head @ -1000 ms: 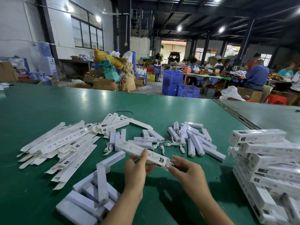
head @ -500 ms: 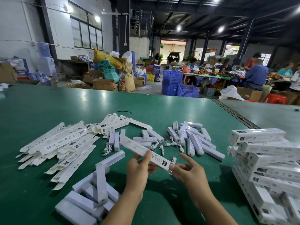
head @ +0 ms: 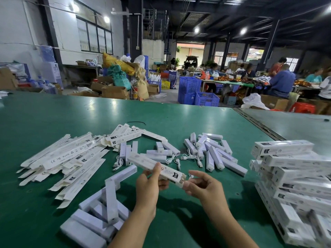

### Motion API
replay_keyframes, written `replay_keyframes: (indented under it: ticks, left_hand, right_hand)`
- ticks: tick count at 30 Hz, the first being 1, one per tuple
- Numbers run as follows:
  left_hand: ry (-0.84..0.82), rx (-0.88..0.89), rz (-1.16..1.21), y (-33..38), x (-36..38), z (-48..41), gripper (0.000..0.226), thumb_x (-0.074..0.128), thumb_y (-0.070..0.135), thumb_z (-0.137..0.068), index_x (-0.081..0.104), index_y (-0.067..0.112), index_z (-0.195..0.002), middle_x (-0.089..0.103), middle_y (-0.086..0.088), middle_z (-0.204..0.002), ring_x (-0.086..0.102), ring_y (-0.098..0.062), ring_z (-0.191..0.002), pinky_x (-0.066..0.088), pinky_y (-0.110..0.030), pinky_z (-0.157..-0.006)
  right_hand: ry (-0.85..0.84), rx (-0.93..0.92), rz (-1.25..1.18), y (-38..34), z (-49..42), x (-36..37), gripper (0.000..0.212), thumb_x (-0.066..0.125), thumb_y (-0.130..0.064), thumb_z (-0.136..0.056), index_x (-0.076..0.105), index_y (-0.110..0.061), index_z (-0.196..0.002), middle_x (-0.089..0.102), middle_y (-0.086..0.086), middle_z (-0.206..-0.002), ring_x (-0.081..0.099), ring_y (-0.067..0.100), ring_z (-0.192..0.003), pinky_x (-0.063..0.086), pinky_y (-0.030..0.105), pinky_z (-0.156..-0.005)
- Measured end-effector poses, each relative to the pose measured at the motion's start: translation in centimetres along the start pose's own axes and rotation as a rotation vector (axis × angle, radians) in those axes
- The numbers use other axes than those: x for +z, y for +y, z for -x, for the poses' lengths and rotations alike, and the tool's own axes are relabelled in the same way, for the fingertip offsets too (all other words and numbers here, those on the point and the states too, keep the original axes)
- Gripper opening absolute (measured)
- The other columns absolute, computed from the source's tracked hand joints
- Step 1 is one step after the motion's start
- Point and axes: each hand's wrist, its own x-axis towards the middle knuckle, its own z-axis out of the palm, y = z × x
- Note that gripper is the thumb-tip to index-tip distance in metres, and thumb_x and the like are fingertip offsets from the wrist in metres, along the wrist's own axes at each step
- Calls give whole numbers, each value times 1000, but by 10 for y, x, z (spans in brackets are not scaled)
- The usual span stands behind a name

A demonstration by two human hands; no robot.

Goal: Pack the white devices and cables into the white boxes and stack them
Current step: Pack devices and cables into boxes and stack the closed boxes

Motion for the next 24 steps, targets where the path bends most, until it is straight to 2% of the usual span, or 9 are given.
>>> replay_keyframes:
  ticks: [5, 10, 12, 15, 18, 21, 22, 23, 24]
  left_hand:
    - [-86, -88, -8, -2, 4, 4, 28, 62, 29, -96, 66, 2, -97, 74, -13, -73, 66, -16, -56, 53, -25, -50]
    - [-170, -114, -17, -5, 9, 10, 45, 63, 41, -88, 65, -1, -104, 73, -12, -71, 66, -16, -55, 53, -24, -51]
    - [-162, -34, -70, -6, 11, 10, 61, 63, 43, -82, 52, 4, -128, 76, -8, -76, 68, -15, -60, 54, -25, -54]
    - [-233, 61, -144, -9, 12, 12, 83, 64, 27, -93, 8, 41, -152, 78, -4, -87, 73, -16, -70, 55, -26, -61]
    - [-408, 119, -293, -6, 10, 17, 77, 63, 11, -96, 26, 58, -144, 76, -3, -94, 69, -11, -73, 51, -21, -61]
    - [-539, 162, -386, -2, 9, 21, 68, 58, -4, -95, 46, 47, -138, 72, 16, -110, 65, 5, -88, 45, -8, -72]
    - [-571, 165, -402, -1, 8, 22, 66, 58, -6, -94, 48, 43, -137, 70, 17, -115, 64, 6, -92, 55, -26, -88]
    - [-600, 164, -404, 1, 6, 22, 65, 59, -8, -93, 50, 39, -138, 69, 15, -118, 63, 6, -90, 54, -19, -71]
    - [-624, 164, -401, 3, 4, 22, 64, 59, -9, -92, 51, 35, -138, 70, 13, -116, 62, 5, -82, 52, -16, -69]
  right_hand:
    - [-1, -174, 316, 3, -1, -2, 24, 79, -5, -78, 76, -27, -88, 73, -1, -82, 63, 11, -74, 51, 20, -67]
    - [36, -188, 373, 11, -2, 1, 37, 75, -7, -82, 75, -42, -73, 69, -7, -67, 51, 4, -56, 44, 23, -57]
    - [76, -204, 372, 12, -3, 2, 38, 74, -7, -81, 74, -44, -74, 68, -4, -63, 49, 3, -51, 43, 23, -55]
    - [130, -225, 358, 13, -4, 3, 29, 75, -7, -78, 71, -35, -73, 65, -2, -57, 48, 6, -48, 44, 24, -54]
    - [164, -263, 354, 14, -5, -1, 23, 75, -6, -76, 62, -24, -71, 59, 3, -55, 45, 9, -48, 42, 29, -51]
    - [111, -337, 414, 15, -3, -5, 23, 76, -15, -79, 57, -19, -70, 57, 8, -59, 40, 9, -49, 37, 29, -50]
    - [86, -364, 447, 15, -2, -5, 24, 76, -17, -81, 55, -20, -70, 57, 5, -58, 39, 7, -48, 36, 28, -49]
    - [61, -388, 477, 14, 0, -5, 24, 75, -18, -83, 54, -20, -71, 58, -1, -57, 40, 6, -47, 36, 25, -47]
    - [36, -415, 501, 12, 1, -5, 23, 73, -19, -84, 54, -21, -72, 60, -5, -58, 42, 6, -46, 38, 25, -46]
